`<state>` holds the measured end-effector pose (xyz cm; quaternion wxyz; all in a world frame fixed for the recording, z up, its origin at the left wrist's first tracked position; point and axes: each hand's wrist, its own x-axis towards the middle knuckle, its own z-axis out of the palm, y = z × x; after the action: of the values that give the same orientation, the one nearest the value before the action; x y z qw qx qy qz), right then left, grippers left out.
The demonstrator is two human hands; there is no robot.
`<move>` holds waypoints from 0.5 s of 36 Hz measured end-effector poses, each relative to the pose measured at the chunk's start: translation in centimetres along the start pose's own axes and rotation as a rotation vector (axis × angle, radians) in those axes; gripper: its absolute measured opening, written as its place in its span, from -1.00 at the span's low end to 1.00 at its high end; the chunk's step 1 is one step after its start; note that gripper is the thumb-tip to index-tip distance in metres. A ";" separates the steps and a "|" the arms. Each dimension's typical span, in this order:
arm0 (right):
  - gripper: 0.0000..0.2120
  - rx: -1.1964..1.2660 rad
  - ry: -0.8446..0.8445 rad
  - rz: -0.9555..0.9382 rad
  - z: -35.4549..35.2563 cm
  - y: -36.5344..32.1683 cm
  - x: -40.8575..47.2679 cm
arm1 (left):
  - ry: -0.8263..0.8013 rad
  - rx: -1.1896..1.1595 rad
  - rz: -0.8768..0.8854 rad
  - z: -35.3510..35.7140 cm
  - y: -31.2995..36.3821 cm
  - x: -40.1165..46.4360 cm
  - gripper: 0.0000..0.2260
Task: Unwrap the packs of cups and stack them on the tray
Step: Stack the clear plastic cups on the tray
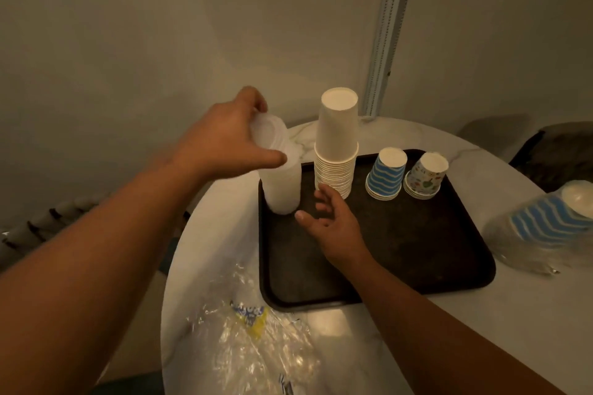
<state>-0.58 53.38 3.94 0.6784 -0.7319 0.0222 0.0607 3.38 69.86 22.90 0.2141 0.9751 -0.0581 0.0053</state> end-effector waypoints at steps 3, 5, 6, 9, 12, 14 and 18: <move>-0.26 -0.020 0.010 -0.002 1.3 0.6 0.9 | -0.178 0.178 0.115 0.3 -0.6 2.4 -0.27; -0.23 -0.038 0.030 0.001 2.3 1.1 1.6 | -0.272 0.283 0.173 1.0 -1.0 3.7 -0.27; -0.21 -0.063 0.047 0.003 2.8 1.4 2.0 | -0.301 0.313 0.191 1.5 -1.2 4.2 -0.27; -0.20 -0.150 0.102 -0.020 3.9 2.3 2.8 | -0.345 0.369 0.231 2.5 -1.7 5.3 -0.26; -0.20 -0.191 0.143 -0.051 4.6 2.8 3.2 | -0.365 0.396 0.257 3.3 -2.0 5.9 -0.25; -0.21 -0.216 0.167 -0.074 4.9 2.8 3.4 | -0.373 0.403 0.266 3.6 -2.2 6.2 -0.26; -0.23 -0.225 0.175 -0.097 5.5 3.0 3.7 | -0.400 0.397 0.262 3.9 -2.7 6.5 -0.28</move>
<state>2.46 58.78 0.15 0.5896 -0.8060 0.0388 -0.0344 10.12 69.93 18.47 0.0013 0.9638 -0.2219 -0.1479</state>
